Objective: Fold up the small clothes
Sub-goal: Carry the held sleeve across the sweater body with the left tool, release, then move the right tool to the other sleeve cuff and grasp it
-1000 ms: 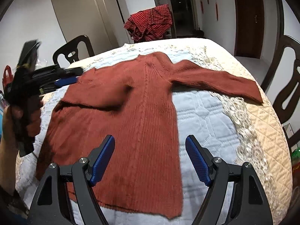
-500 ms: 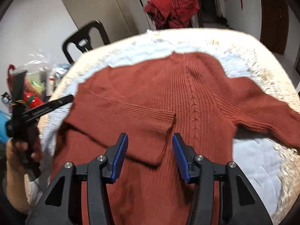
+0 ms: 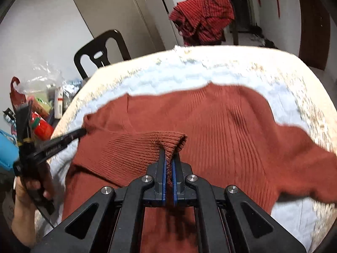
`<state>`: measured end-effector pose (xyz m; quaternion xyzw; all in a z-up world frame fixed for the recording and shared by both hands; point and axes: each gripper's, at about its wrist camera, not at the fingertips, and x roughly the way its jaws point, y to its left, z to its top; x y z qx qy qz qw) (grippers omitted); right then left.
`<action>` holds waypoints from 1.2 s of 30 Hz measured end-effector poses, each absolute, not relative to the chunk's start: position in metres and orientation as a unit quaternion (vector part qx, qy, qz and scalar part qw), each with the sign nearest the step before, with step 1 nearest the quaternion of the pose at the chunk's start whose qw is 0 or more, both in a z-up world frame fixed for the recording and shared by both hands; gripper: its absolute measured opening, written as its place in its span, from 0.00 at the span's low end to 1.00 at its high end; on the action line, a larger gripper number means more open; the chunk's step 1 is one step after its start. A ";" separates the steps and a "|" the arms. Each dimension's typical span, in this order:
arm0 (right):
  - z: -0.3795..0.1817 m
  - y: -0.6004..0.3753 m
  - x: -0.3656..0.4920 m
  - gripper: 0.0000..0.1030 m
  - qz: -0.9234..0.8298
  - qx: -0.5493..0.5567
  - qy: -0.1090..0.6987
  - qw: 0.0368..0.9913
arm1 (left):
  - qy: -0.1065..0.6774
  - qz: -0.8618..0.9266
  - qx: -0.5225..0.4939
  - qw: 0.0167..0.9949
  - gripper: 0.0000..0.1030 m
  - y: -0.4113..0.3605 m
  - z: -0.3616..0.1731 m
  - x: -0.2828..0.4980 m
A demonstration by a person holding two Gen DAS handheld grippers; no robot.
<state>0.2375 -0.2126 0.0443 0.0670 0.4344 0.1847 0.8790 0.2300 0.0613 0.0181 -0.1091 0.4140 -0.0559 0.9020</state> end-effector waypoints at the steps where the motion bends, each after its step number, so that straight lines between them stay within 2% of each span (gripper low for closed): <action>1: 0.044 -0.211 0.242 0.04 0.186 0.067 0.434 0.879 | 0.419 -0.052 -0.126 0.898 0.09 0.069 0.014 0.231; 5: 0.014 -0.213 0.273 0.05 0.165 0.075 0.487 0.854 | 0.433 -0.017 -0.134 0.891 0.09 0.084 0.004 0.232; 9: 0.024 -0.223 0.258 0.16 0.169 0.092 0.465 0.864 | 0.405 -0.036 -0.148 0.901 0.09 0.082 0.025 0.212; 13: 0.033 -0.224 0.238 0.16 0.183 0.093 0.453 0.868 | 0.397 -0.093 -0.123 0.905 0.12 0.047 0.036 0.193; 16: 0.015 -0.220 0.235 0.16 0.172 0.064 0.481 0.857 | 0.421 -0.115 -0.095 0.895 0.12 0.023 0.021 0.195; 20: 0.023 -0.250 0.215 0.18 0.153 0.082 0.468 0.867 | 0.428 -0.102 -0.077 0.895 0.12 0.021 0.003 0.190; 22: 0.029 -0.270 0.202 0.22 0.147 0.093 0.454 0.874 | 0.428 -0.100 -0.077 0.895 0.12 0.023 0.007 0.187; 26: 0.039 -0.328 0.170 0.46 0.117 0.150 0.423 0.886 | 0.422 -0.097 -0.068 0.899 0.13 0.023 0.016 0.174; 31: 0.025 -0.387 0.152 0.47 0.059 0.224 0.420 0.877 | 0.416 -0.104 -0.077 0.900 0.48 0.017 0.023 0.161; 36: 0.010 -0.432 0.148 0.47 0.009 0.301 0.414 0.859 | 0.415 -0.105 -0.066 0.901 0.55 0.004 0.026 0.153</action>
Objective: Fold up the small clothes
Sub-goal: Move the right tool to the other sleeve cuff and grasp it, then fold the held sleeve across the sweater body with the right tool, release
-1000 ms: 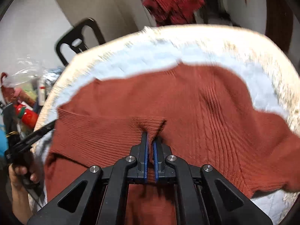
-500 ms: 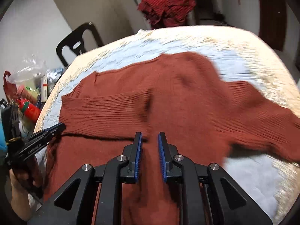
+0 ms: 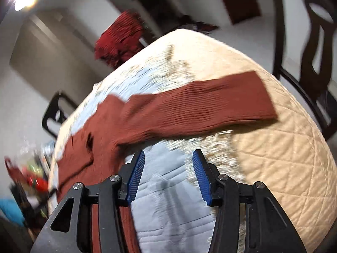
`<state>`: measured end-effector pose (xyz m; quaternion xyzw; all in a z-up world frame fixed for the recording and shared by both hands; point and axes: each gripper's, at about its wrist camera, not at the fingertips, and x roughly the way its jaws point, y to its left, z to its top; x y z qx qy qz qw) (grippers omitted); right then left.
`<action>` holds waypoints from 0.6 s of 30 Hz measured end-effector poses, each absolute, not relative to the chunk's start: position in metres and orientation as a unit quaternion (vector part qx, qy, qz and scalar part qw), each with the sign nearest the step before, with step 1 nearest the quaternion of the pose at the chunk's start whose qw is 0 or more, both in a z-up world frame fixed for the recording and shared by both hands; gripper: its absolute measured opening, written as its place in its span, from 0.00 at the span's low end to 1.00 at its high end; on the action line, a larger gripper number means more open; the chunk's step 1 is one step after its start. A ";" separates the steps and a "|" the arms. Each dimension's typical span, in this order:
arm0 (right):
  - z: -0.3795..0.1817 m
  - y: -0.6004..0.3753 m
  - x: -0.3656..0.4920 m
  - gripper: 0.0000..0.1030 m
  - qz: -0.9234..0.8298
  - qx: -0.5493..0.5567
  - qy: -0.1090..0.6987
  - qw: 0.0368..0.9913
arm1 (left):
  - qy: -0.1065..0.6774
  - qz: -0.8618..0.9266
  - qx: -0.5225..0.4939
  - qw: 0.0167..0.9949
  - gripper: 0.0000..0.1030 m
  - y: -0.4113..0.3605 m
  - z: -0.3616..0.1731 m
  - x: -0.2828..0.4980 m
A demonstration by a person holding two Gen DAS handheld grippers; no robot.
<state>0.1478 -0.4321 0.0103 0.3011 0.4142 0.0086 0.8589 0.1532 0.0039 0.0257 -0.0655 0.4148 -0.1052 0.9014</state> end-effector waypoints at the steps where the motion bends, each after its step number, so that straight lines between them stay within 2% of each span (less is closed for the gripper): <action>1: 0.009 -0.439 0.146 0.47 0.004 0.316 0.410 0.856 | 0.415 -0.106 -0.062 0.901 0.55 0.002 0.025 0.152; 14: 0.000 -0.485 0.152 0.46 -0.054 0.383 0.374 0.843 | 0.414 -0.097 -0.033 0.904 0.60 -0.011 0.011 0.144; 16: 0.002 -0.486 0.155 0.39 -0.064 0.379 0.371 0.845 | 0.413 -0.096 -0.029 0.905 0.60 -0.012 0.010 0.144; 18: 0.006 -0.486 0.160 0.16 -0.074 0.368 0.370 0.850 | 0.412 -0.096 -0.028 0.906 0.61 -0.013 0.009 0.144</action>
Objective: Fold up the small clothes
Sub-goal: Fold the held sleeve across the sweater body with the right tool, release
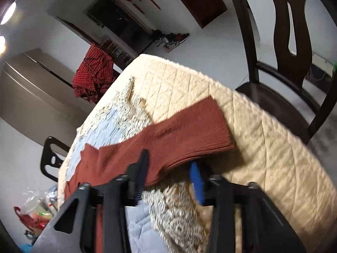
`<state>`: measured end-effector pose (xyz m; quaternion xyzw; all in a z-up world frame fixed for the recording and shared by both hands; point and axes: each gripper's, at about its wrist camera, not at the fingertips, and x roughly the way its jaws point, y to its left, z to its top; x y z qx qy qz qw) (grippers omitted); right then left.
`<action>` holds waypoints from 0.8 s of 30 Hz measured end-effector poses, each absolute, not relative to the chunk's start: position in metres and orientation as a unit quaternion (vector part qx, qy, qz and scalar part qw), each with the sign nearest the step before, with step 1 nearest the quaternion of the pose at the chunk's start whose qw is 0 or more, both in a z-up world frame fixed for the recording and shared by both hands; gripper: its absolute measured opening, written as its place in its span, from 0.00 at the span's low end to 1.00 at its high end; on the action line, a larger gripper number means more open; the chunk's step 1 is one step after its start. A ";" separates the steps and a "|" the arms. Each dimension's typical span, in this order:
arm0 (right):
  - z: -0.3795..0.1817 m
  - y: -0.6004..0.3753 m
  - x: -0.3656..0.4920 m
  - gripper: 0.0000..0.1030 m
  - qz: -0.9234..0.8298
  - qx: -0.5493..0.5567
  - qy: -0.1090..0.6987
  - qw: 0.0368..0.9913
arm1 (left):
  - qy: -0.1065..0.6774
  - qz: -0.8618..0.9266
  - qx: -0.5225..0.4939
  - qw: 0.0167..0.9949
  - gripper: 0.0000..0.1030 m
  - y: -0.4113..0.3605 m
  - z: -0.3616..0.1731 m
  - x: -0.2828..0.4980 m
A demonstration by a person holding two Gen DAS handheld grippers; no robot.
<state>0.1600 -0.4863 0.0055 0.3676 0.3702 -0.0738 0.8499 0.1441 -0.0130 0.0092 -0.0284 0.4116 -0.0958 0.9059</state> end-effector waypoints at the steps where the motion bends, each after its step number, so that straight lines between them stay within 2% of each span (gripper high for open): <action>1: 0.007 -0.488 0.161 0.11 -0.076 0.367 0.369 0.850 | 0.411 -0.096 -0.029 0.906 0.61 -0.013 0.009 0.144; 2: 0.010 -0.488 0.163 0.08 -0.076 0.367 0.366 0.852 | 0.411 -0.096 -0.029 0.906 0.61 -0.013 0.009 0.145; 7: 0.054 -0.456 0.170 0.06 -0.027 0.325 0.328 0.886 | 0.411 -0.097 -0.032 0.906 0.61 -0.013 0.009 0.145; 15: 0.117 -0.307 0.195 0.06 0.153 0.212 0.311 0.914 | 0.409 -0.090 -0.051 0.907 0.61 -0.001 0.020 0.141; 19: 0.100 -0.229 0.208 0.06 0.226 0.162 0.348 0.895 | 0.404 -0.080 -0.058 0.909 0.61 0.011 0.025 0.134; 24: 0.037 -0.175 0.224 0.07 0.272 0.147 0.442 0.842 | 0.402 -0.071 -0.071 0.910 0.61 0.024 0.029 0.129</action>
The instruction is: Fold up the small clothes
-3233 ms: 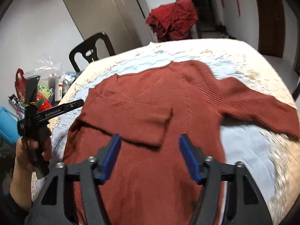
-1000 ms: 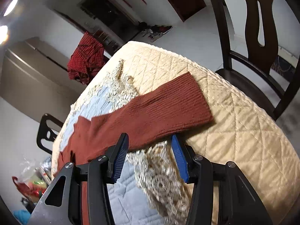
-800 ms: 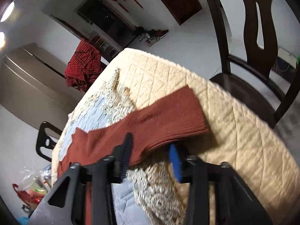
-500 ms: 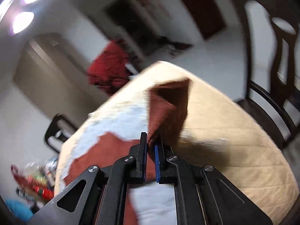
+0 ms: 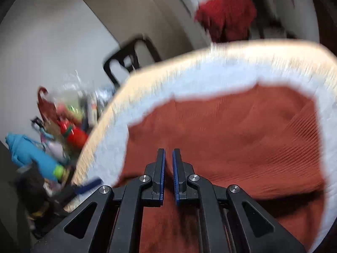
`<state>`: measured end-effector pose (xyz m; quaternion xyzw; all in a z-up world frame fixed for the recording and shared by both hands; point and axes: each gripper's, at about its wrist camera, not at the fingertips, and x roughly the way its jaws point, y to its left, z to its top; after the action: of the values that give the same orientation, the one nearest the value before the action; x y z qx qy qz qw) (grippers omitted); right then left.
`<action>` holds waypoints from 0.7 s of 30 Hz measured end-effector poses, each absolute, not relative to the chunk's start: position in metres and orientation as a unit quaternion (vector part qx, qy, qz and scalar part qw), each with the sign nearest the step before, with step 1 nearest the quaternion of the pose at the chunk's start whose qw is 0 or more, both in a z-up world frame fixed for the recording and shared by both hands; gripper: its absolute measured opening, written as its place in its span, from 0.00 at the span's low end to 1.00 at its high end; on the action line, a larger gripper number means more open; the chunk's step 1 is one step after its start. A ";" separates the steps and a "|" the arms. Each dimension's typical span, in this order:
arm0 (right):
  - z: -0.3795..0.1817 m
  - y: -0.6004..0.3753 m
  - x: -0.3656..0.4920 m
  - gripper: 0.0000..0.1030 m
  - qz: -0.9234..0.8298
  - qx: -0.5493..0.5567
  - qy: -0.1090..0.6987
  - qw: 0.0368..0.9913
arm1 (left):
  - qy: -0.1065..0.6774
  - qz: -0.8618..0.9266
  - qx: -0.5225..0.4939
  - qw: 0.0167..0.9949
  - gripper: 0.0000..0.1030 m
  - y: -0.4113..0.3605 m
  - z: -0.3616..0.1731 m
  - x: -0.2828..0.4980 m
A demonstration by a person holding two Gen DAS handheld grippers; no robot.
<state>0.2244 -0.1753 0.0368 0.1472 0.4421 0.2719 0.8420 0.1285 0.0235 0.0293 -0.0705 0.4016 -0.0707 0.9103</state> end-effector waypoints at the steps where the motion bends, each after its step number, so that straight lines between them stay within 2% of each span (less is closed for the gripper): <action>1: 0.029 -0.175 0.223 0.08 0.271 0.151 0.453 0.836 | 0.401 -0.070 -0.073 0.910 0.61 0.026 0.030 0.128; 3: 0.030 -0.185 0.214 0.20 0.284 0.159 0.437 0.838 | 0.398 -0.072 -0.076 0.911 0.61 0.028 0.034 0.127; 8: 0.058 -0.218 0.187 0.35 0.289 0.172 0.393 0.856 | 0.397 -0.110 -0.101 0.906 0.61 0.020 0.044 0.137; 12: 0.056 -0.249 0.177 0.35 0.240 0.162 0.394 0.872 | 0.415 -0.157 -0.113 0.889 0.61 -0.007 0.042 0.156; 14: 0.048 -0.261 0.174 0.35 0.227 0.170 0.404 0.869 | 0.426 -0.177 -0.099 0.882 0.55 -0.027 0.035 0.167; 16: 0.040 -0.269 0.170 0.35 0.219 0.177 0.413 0.866 | 0.445 -0.193 -0.090 0.870 0.43 -0.042 0.026 0.176; 21: 0.033 -0.283 0.162 0.35 0.212 0.184 0.412 0.867 | 0.468 -0.159 -0.054 0.868 0.35 -0.064 0.005 0.182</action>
<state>0.1617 -0.2826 0.0332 0.1837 0.4117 0.2118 0.8671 0.1821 -0.0642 0.0047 -0.0542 0.4676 -0.1589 0.8679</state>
